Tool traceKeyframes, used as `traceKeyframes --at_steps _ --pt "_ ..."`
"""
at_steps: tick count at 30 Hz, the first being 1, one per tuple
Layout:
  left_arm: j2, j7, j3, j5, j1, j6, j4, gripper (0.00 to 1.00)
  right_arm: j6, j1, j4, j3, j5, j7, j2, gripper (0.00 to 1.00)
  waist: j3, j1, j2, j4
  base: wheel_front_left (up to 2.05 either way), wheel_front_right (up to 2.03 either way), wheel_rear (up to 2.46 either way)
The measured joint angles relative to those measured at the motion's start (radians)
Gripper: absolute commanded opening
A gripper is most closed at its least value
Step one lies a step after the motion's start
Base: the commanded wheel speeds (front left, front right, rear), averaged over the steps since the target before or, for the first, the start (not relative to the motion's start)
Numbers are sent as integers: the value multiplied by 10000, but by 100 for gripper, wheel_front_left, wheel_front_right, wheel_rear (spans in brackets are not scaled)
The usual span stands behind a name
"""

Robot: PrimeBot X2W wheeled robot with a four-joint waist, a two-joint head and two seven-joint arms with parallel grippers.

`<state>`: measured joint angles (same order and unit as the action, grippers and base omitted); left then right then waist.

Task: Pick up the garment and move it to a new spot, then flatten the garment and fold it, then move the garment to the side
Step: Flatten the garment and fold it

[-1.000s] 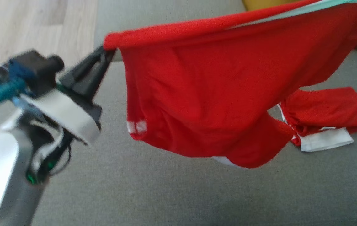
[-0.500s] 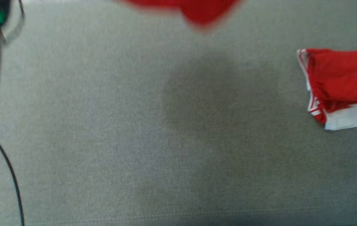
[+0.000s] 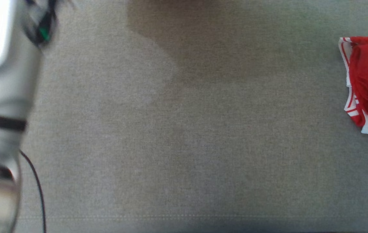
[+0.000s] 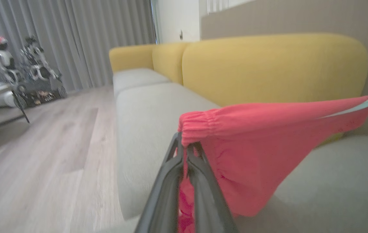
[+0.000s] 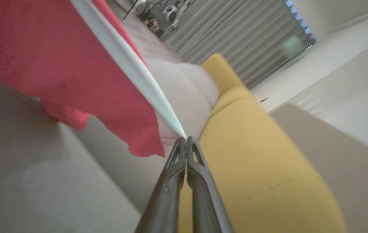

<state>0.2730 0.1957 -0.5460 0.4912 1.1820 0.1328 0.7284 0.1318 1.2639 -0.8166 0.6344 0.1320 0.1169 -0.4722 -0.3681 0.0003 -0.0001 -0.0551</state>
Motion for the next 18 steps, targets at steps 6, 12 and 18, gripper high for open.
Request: traceKeyframes --at_steps 6,12,18 --pt "12 320 -1400 485 -1696 -6 410 0 0 -1427 -1179 780 25 518 405 0 121 -2 0 -71 0 0 0" --pt "401 453 -3210 853 -3221 -6 244 0 0 -2278 -1987 2683 -794 949 443 0 680 -3 0 -71 0 0 0" --pt "928 510 -4520 1256 -4536 -6 -234 0 -2 -3028 -1952 5016 -2334 1034 -134 0 1512 -3 1 -57 0 0 0"
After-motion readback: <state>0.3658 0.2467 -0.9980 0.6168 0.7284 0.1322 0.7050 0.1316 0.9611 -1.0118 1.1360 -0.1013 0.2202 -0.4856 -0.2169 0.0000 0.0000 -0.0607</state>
